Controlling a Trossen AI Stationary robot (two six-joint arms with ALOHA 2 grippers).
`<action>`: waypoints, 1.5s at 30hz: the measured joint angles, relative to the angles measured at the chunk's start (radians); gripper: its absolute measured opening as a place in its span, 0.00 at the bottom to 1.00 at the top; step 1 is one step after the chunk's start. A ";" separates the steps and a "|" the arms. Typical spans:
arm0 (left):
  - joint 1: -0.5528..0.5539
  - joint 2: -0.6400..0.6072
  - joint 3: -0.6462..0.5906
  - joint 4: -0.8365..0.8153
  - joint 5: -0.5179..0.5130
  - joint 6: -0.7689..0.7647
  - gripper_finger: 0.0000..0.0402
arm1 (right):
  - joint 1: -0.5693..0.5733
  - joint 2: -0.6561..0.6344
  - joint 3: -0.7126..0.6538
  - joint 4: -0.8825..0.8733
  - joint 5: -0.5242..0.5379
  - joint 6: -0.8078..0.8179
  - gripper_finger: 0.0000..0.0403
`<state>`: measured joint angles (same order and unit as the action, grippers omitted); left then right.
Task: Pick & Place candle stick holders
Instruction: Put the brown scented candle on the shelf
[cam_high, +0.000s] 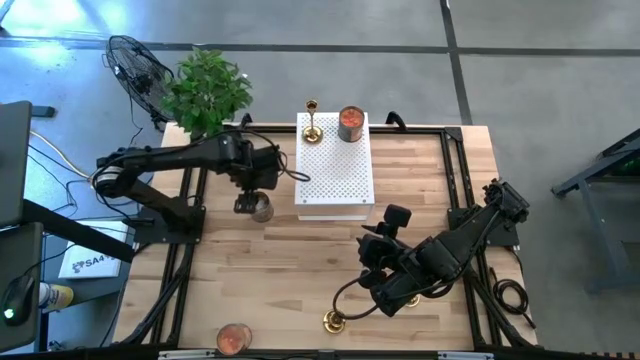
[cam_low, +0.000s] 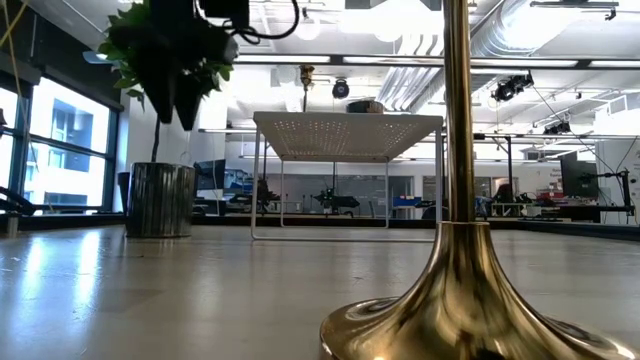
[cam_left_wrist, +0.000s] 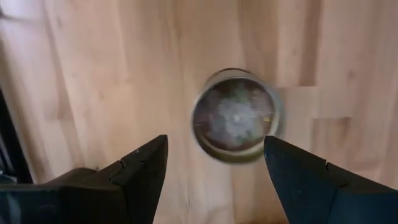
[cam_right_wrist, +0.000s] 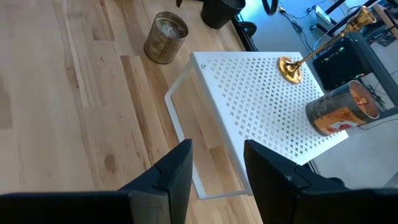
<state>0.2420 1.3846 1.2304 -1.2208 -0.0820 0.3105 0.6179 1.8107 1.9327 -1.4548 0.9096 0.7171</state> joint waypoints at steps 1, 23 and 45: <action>0.001 0.000 -0.009 0.014 0.000 0.000 0.65 | 0.000 0.000 0.000 0.000 0.000 0.000 0.35; 0.088 0.000 -0.131 0.215 0.077 0.110 0.65 | -0.002 0.000 0.000 0.007 0.015 0.006 0.35; 0.124 0.001 -0.188 0.262 0.132 0.129 0.65 | -0.002 0.000 0.000 0.007 0.023 0.008 0.35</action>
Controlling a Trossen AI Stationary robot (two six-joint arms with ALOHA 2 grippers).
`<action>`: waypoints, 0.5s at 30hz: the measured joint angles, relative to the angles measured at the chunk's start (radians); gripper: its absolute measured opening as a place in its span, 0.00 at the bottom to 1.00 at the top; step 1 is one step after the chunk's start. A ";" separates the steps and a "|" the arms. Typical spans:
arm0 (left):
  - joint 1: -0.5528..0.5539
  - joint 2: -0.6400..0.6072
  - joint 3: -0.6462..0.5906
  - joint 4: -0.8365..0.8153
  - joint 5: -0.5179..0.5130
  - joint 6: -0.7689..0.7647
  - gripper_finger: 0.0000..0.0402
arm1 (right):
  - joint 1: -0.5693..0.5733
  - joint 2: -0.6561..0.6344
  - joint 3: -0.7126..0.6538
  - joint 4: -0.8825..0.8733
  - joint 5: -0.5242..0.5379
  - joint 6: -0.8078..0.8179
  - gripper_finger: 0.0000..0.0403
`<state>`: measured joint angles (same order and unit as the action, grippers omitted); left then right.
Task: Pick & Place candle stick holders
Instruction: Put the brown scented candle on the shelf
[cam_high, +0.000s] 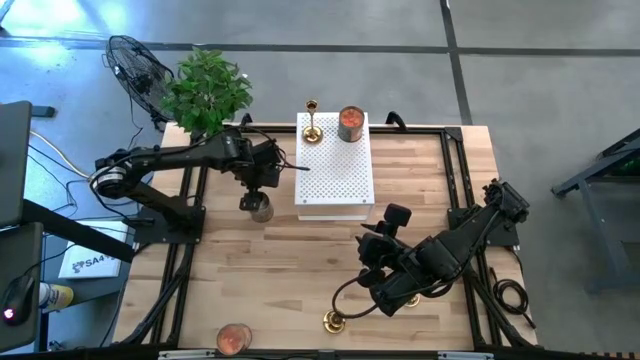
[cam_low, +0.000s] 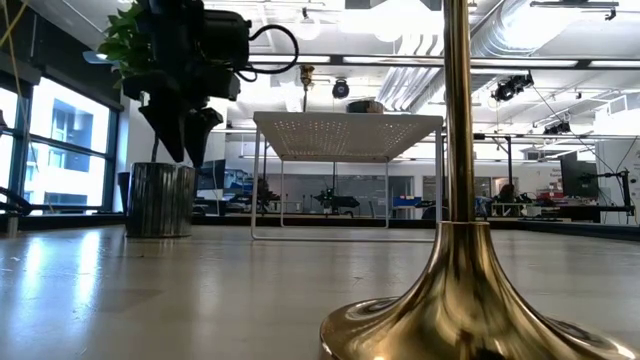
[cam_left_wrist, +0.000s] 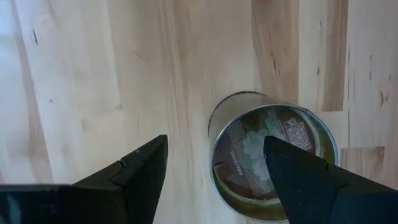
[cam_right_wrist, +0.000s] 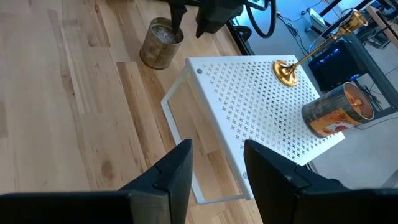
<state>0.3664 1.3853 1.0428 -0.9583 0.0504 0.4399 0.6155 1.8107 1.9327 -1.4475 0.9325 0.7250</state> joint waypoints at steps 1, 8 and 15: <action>0.000 0.000 0.000 0.000 0.004 -0.003 0.65 | 0.000 0.000 0.000 0.000 0.000 0.000 0.35; 0.000 0.036 0.000 0.019 0.005 -0.004 0.65 | 0.000 0.000 0.000 0.000 0.000 0.000 0.35; 0.000 0.104 0.000 0.023 -0.074 0.003 0.65 | 0.000 0.000 0.000 0.000 -0.004 0.000 0.35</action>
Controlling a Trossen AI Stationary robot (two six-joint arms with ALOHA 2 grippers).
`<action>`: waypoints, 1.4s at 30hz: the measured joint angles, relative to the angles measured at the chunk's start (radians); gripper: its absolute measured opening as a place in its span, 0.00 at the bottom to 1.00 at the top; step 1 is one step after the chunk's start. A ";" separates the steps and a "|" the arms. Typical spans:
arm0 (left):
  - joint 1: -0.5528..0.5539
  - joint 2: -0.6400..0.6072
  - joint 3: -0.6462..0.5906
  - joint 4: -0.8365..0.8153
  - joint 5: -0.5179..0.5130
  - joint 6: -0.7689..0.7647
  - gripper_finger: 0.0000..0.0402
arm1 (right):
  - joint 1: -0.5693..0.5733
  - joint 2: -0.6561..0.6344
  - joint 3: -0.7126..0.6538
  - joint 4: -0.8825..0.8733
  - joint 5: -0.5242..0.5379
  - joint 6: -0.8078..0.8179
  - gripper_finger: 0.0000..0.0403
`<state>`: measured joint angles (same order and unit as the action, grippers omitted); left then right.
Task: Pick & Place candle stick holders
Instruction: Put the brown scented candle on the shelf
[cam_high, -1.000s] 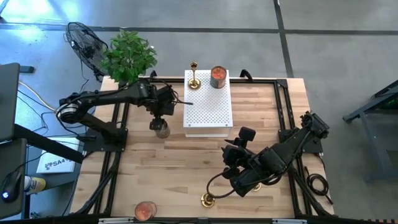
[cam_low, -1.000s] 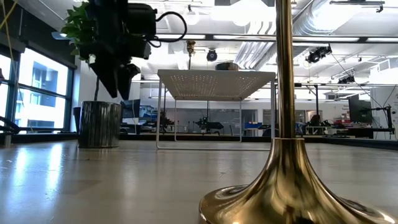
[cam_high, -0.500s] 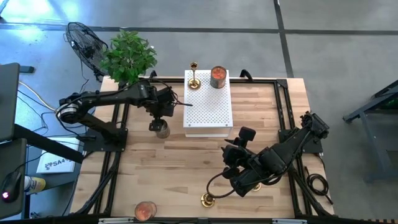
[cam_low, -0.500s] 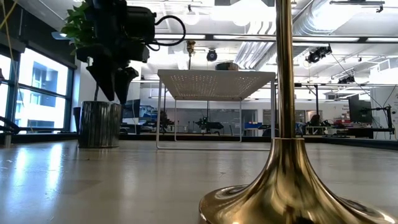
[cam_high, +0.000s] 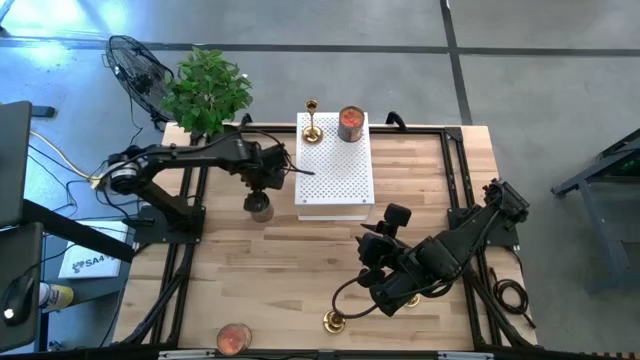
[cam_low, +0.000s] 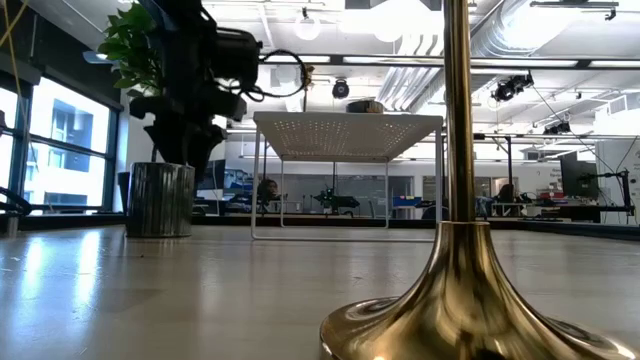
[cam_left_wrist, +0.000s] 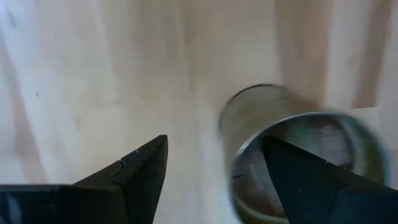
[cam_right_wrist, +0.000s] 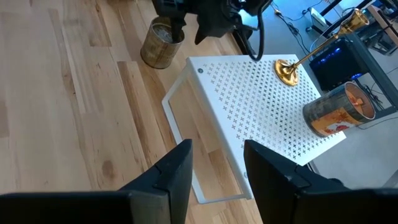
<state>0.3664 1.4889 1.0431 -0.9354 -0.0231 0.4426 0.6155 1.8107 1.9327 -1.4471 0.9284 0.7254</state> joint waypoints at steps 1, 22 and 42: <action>0.000 0.001 0.000 0.001 -0.023 0.000 0.65 | 0.000 0.000 0.000 0.000 0.000 0.000 0.35; 0.000 0.001 0.002 0.001 -0.091 0.019 0.39 | 0.000 0.000 0.000 0.000 0.008 -0.008 0.35; 0.000 0.001 0.120 -0.167 -0.096 -0.041 0.01 | 0.000 0.000 0.000 0.000 0.008 -0.008 0.35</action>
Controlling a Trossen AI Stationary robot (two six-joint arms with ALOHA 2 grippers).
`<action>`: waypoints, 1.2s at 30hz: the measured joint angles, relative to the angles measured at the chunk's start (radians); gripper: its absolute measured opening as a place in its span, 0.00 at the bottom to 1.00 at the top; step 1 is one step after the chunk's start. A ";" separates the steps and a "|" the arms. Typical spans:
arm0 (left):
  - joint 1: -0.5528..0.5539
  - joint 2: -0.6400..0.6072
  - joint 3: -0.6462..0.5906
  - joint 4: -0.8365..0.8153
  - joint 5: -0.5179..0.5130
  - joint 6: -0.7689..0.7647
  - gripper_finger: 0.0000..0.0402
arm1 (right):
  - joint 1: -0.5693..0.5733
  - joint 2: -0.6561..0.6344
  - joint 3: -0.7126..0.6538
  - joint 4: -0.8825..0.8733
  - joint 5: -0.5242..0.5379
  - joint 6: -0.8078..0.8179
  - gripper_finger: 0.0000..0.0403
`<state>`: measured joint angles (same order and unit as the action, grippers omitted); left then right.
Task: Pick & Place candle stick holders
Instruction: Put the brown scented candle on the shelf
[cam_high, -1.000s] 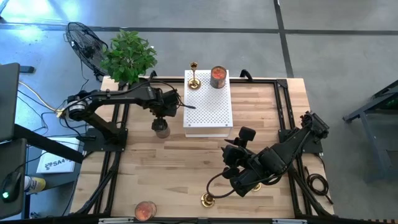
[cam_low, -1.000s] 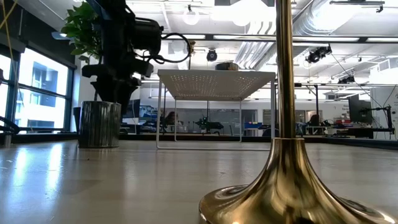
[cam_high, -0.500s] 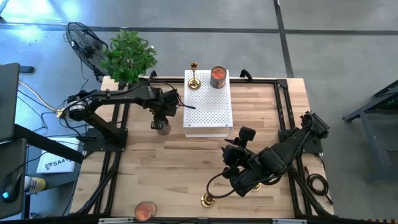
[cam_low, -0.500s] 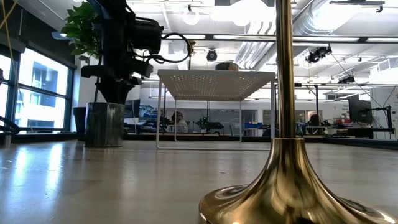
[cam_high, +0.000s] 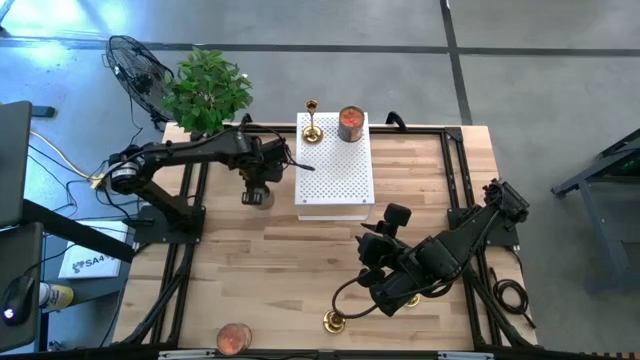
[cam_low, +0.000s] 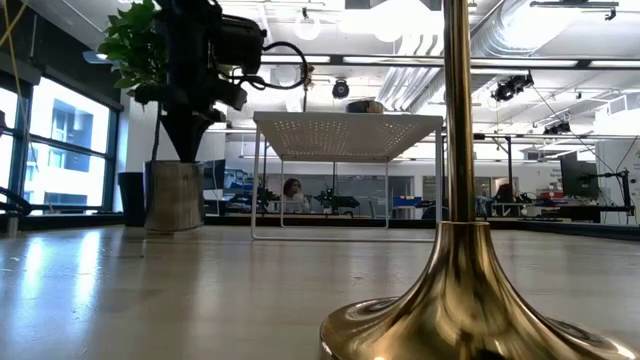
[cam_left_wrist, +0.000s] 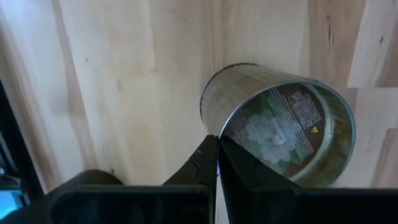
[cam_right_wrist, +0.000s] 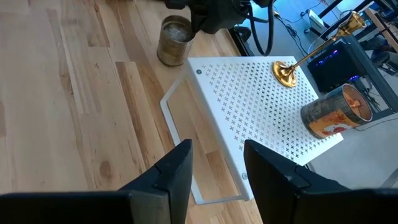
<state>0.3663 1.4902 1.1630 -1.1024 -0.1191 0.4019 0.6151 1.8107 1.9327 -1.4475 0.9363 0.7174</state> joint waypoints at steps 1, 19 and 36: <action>-0.001 0.000 0.004 -0.005 0.000 -0.007 0.01 | 0.000 0.000 0.000 0.000 0.000 0.000 0.35; -0.154 0.001 0.187 -0.251 -0.055 -0.125 0.00 | 0.000 0.000 0.000 0.000 -0.033 0.000 0.35; -0.342 0.000 0.519 -0.467 -0.056 -0.236 0.00 | -0.030 0.000 0.000 0.061 -0.079 -0.126 0.35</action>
<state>0.0246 1.4906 1.6817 -1.5690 -0.1749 0.1655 0.5855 1.8110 1.9324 -1.3861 0.8577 0.5913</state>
